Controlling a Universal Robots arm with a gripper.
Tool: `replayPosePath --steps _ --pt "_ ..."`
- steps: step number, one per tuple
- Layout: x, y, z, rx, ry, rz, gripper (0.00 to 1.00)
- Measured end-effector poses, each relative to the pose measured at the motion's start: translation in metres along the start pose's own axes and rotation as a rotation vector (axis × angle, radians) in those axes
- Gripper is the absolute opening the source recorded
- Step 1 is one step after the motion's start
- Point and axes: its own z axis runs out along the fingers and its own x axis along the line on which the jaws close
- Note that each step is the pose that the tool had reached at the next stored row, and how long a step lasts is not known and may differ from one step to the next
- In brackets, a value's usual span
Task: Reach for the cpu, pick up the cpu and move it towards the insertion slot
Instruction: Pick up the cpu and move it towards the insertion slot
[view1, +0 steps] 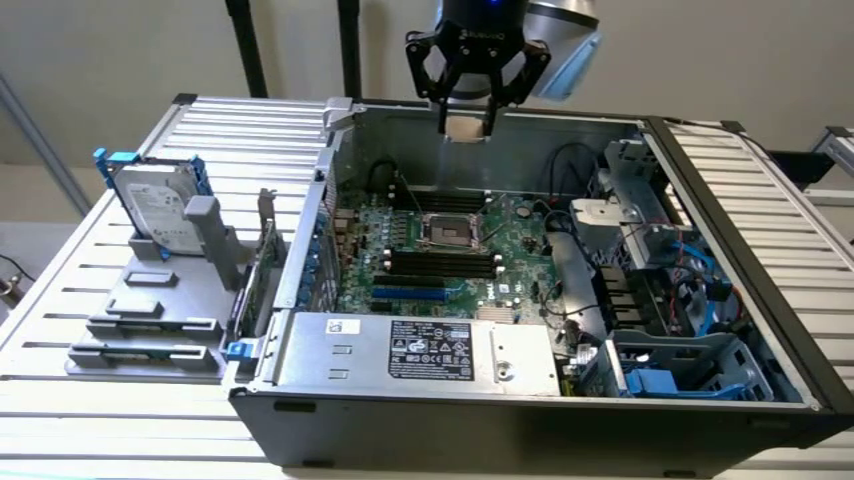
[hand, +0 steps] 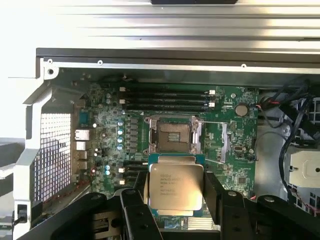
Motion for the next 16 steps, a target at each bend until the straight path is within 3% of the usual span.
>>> replayPosePath --steps 6,16 --pt "-0.0035 0.0013 0.0017 0.0004 -0.0033 0.002 0.55" --pt "-0.0035 0.0013 0.0018 0.0001 -0.0034 0.002 0.55"
